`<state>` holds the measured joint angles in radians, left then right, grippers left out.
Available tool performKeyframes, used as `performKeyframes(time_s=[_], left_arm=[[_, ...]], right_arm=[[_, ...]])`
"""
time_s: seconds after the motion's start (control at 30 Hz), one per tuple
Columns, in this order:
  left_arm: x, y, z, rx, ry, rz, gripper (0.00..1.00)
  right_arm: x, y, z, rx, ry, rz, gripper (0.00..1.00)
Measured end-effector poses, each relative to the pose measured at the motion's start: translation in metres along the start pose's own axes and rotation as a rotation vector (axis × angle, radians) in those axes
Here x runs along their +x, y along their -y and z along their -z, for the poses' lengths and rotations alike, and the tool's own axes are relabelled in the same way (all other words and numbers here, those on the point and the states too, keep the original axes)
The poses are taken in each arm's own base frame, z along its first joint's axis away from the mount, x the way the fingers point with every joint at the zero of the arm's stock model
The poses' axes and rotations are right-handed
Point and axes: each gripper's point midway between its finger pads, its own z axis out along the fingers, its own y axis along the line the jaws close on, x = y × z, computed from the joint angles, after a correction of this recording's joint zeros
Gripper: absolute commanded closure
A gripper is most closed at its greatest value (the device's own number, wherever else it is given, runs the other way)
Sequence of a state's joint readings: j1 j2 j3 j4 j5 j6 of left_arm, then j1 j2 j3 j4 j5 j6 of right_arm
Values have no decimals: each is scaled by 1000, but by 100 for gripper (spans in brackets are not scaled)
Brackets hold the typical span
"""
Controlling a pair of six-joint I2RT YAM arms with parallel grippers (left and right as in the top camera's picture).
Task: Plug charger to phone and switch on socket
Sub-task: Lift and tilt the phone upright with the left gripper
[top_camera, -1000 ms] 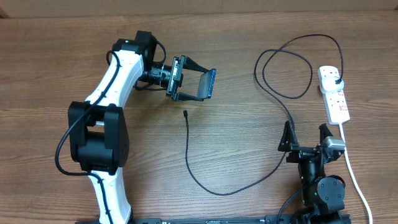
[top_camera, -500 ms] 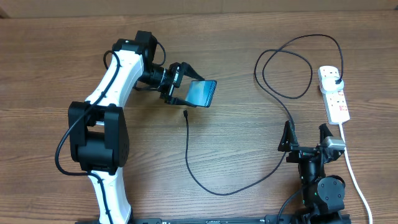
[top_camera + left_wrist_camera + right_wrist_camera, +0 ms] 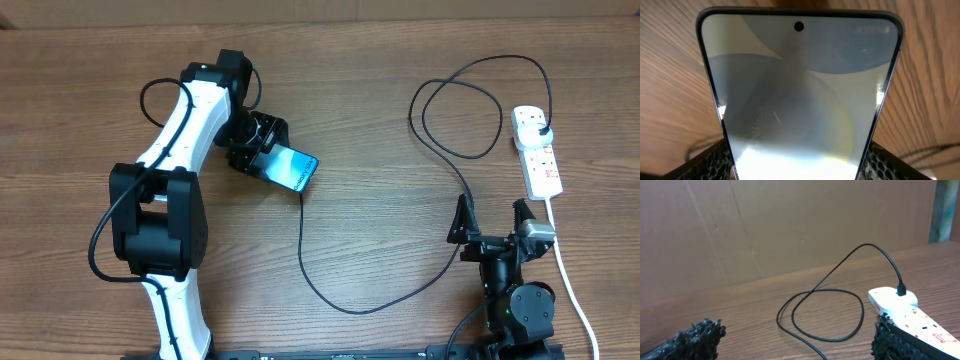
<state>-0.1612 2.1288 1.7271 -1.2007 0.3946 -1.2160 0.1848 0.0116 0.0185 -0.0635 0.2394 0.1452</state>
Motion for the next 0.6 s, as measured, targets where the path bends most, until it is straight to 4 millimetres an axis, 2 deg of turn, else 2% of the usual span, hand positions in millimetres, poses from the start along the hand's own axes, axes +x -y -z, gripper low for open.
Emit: performKeyframes(time_s=[0.23,0.43,0.53,0.6], left_arm=[[-8,-3,0,-20,48,-61,47],[-8,-7,0,-35,45,-103,45],[-7,-8,0,-42,41,-117,44],[-6,-10,0,-46,35,-125,44]], right_arm=[[0,0,0,0,1,-1,0],[0,0,0,0,0,0,0],[-10,-5,0,-23,40,-14,0],[-7,-6,0,-30,26,-15,0]])
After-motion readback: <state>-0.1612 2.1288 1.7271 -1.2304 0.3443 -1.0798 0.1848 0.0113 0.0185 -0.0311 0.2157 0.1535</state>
